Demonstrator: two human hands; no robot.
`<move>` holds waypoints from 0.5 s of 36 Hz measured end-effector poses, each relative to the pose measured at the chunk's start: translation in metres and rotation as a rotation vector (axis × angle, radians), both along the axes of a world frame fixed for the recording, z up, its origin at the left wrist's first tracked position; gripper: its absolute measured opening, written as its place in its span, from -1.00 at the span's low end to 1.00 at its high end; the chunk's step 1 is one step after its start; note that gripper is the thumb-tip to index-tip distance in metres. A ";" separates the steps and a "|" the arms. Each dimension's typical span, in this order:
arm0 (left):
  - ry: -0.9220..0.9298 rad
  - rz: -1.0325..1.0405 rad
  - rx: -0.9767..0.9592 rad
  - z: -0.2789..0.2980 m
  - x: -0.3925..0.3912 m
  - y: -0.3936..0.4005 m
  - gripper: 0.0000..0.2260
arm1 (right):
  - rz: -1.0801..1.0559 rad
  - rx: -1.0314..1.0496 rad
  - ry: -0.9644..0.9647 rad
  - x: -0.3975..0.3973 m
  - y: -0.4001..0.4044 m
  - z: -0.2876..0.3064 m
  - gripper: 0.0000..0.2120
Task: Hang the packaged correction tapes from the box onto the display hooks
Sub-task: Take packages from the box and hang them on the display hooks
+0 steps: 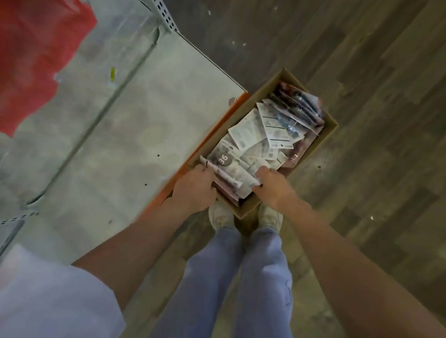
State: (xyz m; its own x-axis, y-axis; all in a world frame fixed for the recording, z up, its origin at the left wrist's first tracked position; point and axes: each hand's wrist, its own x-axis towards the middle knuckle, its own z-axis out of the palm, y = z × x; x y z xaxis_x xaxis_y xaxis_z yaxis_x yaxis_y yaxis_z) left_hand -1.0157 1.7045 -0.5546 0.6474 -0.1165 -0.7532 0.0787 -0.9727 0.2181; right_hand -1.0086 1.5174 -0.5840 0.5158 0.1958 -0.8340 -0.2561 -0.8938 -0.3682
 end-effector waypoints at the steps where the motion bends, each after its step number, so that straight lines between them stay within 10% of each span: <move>1: 0.001 -0.006 -0.008 -0.011 -0.002 0.002 -0.72 | -0.008 -0.001 0.009 -0.001 0.004 -0.013 -0.62; 18: -0.017 -0.046 0.049 -0.112 -0.002 0.043 -0.89 | -0.003 -0.190 0.012 -0.016 0.061 -0.154 -0.18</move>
State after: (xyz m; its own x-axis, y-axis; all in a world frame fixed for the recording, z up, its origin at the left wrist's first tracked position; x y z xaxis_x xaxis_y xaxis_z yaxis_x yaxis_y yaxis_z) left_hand -1.0176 1.7472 -0.6668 0.6553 -0.1098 -0.7474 0.0306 -0.9847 0.1714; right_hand -1.0249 1.5780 -0.7381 0.5062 0.0328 -0.8618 -0.2618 -0.9463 -0.1898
